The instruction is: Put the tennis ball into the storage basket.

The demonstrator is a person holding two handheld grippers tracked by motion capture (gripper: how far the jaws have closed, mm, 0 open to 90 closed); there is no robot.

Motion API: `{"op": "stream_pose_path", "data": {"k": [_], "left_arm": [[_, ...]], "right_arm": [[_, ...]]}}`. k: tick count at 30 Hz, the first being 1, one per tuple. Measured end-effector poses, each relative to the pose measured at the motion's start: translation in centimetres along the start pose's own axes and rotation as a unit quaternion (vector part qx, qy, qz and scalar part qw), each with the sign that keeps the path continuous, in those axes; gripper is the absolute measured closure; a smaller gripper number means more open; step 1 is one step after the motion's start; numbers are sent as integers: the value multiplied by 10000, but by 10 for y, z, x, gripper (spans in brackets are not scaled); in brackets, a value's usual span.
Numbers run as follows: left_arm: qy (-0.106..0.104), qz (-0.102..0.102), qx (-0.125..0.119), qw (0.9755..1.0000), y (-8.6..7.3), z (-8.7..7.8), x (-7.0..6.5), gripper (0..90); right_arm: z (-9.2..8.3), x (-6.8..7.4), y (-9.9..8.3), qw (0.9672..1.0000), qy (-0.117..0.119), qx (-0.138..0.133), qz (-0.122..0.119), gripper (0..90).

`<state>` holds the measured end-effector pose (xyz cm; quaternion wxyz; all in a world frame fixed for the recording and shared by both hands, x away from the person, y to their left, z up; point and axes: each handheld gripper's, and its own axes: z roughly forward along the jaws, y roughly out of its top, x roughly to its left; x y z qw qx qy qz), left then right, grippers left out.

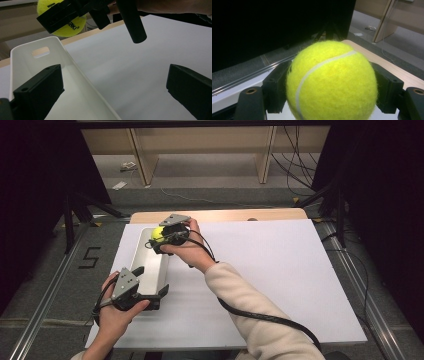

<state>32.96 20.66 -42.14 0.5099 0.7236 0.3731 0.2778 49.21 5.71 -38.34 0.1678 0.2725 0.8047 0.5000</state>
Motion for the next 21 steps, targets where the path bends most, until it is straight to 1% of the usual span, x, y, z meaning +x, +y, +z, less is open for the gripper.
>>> {"op": "stream_pose_path", "data": {"k": [9, 18, 21], "left_arm": [[-3, -3, 2, 10000, 0, 0, 0, 3], [2, 1, 2, 10000, 0, 0, 0, 4], [4, -3, 1, 10000, 0, 0, 0, 4]], "right_arm": [[3, 3, 2, 10000, 41, 29, -54, 266], [6, 4, 3, 10000, 42, 15, -50, 266], [6, 5, 4, 9999, 61, 53, -67, 266]]}}
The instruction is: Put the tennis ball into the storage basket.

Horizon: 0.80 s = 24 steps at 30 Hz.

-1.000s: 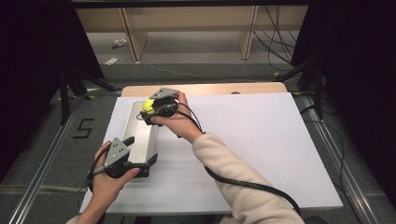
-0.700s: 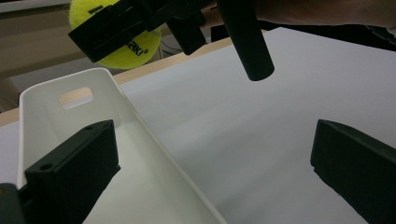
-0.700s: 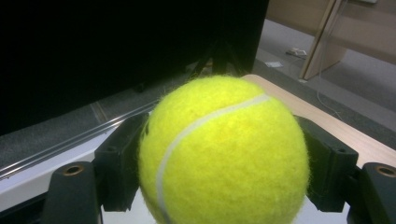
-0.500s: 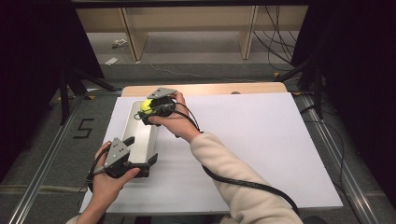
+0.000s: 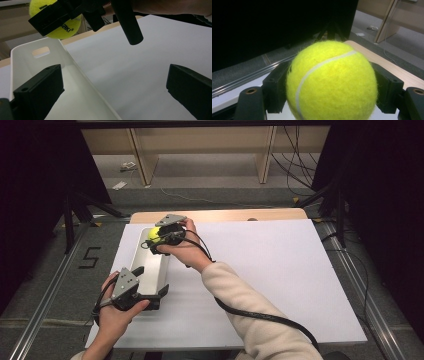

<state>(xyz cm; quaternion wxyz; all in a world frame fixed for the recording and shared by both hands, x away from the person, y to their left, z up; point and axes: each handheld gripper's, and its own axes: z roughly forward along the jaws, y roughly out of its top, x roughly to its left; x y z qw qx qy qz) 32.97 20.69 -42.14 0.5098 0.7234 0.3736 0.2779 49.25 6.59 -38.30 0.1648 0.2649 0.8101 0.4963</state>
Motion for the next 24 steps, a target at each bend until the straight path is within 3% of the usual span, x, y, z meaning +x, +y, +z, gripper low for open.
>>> {"op": "stream_pose_path", "data": {"k": [24], "left_arm": [[-6, 12, 0, 10000, 0, 0, 0, 4]], "right_arm": [[12, 9, 3, 10000, 82, 54, 7, 266]]}}
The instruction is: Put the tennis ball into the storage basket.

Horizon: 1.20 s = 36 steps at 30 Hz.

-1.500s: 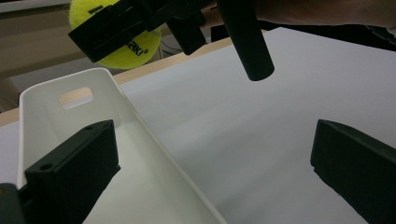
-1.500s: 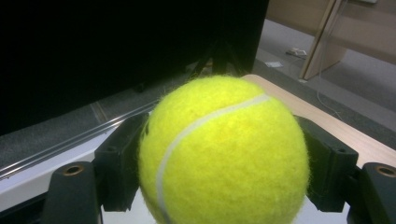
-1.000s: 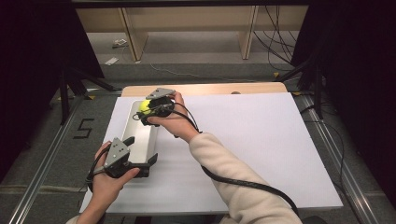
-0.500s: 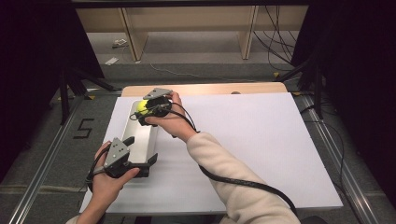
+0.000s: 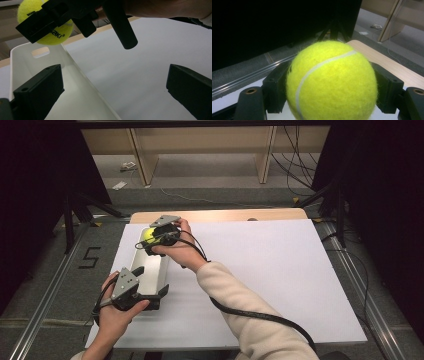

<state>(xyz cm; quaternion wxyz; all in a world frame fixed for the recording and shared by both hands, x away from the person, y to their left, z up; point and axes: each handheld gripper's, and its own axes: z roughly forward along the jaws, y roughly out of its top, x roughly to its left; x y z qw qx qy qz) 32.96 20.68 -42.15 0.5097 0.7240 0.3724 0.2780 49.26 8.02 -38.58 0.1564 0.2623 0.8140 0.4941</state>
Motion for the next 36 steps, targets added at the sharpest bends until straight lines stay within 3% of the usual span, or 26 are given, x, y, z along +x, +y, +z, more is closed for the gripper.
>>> {"op": "stream_pose_path", "data": {"k": [36], "left_arm": [[-15, -13, -17, 10000, 0, 0, 0, 4]], "right_arm": [[24, 6, -11, 9993, 120, 350, -18, 264]]}}
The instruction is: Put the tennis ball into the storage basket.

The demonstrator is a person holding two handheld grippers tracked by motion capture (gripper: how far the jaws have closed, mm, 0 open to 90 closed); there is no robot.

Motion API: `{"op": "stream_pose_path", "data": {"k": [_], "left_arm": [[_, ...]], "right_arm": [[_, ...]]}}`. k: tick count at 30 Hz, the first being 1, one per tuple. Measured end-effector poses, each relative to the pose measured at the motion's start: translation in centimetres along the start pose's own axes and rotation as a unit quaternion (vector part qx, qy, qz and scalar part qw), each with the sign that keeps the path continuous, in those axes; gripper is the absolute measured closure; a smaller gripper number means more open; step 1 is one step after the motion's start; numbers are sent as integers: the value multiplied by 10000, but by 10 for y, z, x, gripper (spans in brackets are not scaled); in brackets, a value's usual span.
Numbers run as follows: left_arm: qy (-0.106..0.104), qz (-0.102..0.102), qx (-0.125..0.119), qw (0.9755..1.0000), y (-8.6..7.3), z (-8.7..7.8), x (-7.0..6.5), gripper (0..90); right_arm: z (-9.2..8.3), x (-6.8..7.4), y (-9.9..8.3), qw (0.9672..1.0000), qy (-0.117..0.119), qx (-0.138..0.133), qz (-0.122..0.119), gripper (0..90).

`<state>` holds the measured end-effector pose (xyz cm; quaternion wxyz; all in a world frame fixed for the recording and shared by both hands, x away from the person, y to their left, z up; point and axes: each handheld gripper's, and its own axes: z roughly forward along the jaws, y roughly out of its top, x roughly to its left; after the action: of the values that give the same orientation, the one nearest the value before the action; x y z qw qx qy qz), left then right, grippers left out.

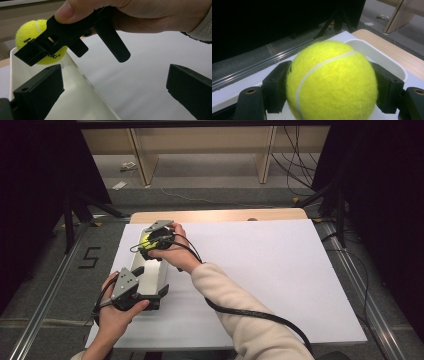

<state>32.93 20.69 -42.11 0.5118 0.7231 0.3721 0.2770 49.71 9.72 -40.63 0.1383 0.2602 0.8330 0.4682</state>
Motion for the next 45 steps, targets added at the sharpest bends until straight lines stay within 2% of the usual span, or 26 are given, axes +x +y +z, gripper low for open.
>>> {"op": "stream_pose_path", "data": {"k": [27, 31, 45], "left_arm": [[-9, -2, 2, 10000, 0, 0, 0, 4], [-6, -4, 5, 10000, 0, 0, 0, 4], [-14, -3, 0, 10000, 0, 0, 0, 4]], "right_arm": [[15, 2, -6, 9995, 87, 293, 28, 263], [17, 3, -8, 9996, 80, 271, -41, 263], [20, 4, -10, 9993, 120, 345, 0, 262]]}}
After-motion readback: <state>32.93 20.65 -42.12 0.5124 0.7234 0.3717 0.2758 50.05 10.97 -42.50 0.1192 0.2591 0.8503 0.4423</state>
